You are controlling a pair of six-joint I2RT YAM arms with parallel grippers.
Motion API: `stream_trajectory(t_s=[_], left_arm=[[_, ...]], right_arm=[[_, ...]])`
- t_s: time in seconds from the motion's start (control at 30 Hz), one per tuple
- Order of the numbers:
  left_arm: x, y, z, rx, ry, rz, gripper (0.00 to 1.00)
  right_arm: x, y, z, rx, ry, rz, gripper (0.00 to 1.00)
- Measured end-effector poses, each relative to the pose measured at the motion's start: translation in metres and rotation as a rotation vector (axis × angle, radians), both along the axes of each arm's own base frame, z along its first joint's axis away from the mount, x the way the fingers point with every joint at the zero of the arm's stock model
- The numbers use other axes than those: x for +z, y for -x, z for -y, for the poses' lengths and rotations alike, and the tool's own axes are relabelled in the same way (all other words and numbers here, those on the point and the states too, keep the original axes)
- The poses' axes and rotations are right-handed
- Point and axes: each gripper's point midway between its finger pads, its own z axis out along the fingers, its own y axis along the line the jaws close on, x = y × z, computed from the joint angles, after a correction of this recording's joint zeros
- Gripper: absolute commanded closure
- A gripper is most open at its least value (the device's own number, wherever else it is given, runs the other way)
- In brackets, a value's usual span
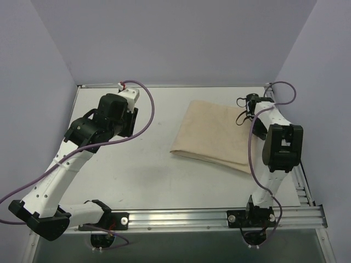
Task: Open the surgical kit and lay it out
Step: Move the surgical kit at the center of the board.
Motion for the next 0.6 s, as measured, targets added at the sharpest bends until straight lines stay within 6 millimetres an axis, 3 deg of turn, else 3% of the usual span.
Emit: stream_trajectory(t_s=[0.17, 0.23, 0.3, 0.43, 0.47, 0.6], left_arm=[[-0.007, -0.001, -0.008, 0.015, -0.048, -0.002, 0.54], [-0.008, -0.001, -0.009, 0.020, -0.055, -0.003, 0.54], [-0.008, 0.000, -0.011, 0.025, -0.055, -0.003, 0.54], [-0.011, 0.003, -0.012, 0.035, -0.053, -0.021, 0.54], [-0.013, 0.004, -0.012, 0.038, -0.053, -0.031, 0.54], [-0.022, 0.001, -0.012, 0.059, -0.020, -0.083, 0.54]], right_arm=[[0.021, -0.003, 0.043, -0.055, -0.081, 0.116, 1.00], [0.029, -0.007, 0.050, -0.046, -0.100, 0.156, 1.00], [0.028, -0.014, 0.042, -0.012, -0.148, 0.174, 1.00], [0.003, -0.024, 0.005, 0.074, -0.257, 0.161, 1.00], [-0.006, -0.022, -0.008, 0.096, -0.283, 0.149, 1.00], [-0.025, -0.010, -0.028, 0.112, -0.303, 0.111, 1.00]])
